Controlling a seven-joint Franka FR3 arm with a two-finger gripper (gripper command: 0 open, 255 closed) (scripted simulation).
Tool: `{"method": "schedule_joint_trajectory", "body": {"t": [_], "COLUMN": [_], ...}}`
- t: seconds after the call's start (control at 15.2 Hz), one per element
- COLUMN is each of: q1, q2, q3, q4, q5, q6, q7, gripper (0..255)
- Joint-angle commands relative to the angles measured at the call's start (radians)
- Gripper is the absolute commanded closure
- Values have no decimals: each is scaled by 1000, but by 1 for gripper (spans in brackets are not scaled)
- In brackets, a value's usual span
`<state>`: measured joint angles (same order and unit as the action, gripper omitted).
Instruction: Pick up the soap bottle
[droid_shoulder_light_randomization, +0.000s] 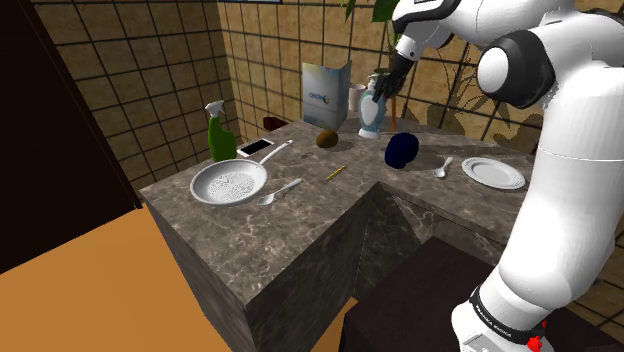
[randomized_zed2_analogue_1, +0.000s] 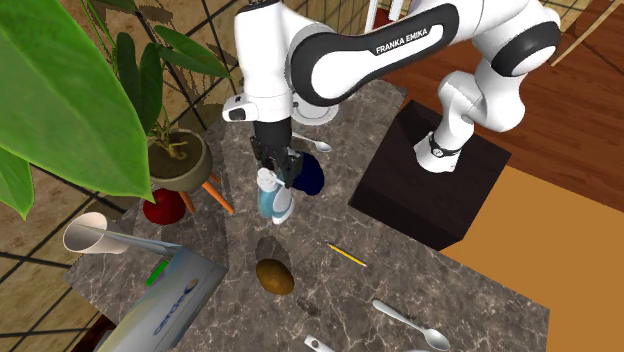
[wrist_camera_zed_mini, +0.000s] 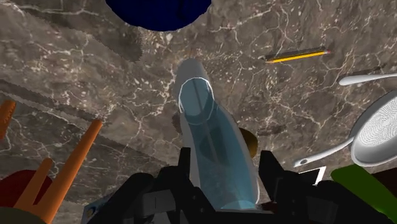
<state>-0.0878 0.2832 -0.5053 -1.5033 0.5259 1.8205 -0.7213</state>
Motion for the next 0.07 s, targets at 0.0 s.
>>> {"method": "schedule_joint_trajectory", "body": {"t": [0.0], "q1": [0], "q2": [-2], "q3": [-1], "q4": [6], "q5": [-1], "q6": [-7], "q7": [3], "gripper": [255]}}
